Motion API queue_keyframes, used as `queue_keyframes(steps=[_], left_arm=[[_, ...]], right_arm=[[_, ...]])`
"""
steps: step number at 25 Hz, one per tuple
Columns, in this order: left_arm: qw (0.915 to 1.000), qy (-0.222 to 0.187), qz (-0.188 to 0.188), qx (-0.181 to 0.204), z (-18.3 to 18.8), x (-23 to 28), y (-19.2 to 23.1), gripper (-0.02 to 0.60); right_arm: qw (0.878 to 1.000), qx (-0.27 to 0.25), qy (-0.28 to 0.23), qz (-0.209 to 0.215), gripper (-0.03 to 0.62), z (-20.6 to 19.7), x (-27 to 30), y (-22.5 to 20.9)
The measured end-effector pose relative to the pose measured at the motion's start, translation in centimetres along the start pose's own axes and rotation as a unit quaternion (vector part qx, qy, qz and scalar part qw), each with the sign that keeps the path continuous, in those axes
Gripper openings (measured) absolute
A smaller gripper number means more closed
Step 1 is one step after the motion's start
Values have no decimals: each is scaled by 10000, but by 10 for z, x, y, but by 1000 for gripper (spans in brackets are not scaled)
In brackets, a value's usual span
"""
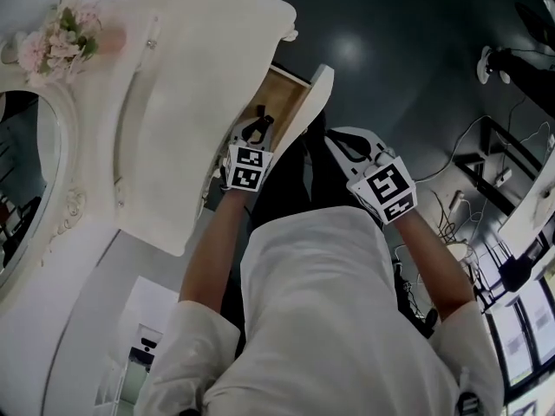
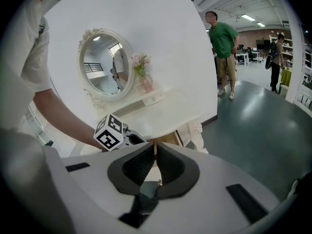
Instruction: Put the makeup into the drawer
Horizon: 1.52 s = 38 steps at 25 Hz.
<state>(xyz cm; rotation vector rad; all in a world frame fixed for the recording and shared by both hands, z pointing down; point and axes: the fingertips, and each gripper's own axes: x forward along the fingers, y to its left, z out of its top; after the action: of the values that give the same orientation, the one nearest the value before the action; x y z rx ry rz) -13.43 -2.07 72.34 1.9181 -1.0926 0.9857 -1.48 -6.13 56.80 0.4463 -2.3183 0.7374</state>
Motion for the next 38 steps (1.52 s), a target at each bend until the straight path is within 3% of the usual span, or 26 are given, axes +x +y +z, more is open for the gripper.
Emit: queue_keyframes(steps=[8,22,29,38], left_arm=[[9964,801,279,22,-29,51,4,80],[9894,1432,230,0,-52,96,3,81],[9894,1412,130,-321,-52,96,2,103],[9912,1190,282,-497,-36,84,1,117]], right_arm=[[9996,267,-81,47,35,-11,10,-10],[9988,431,-113,222,35,-23,3,-27],[9990,331,-109,279,35,-23,-2,-36],[9990,78,-151,420,35,-11,-10,-41]])
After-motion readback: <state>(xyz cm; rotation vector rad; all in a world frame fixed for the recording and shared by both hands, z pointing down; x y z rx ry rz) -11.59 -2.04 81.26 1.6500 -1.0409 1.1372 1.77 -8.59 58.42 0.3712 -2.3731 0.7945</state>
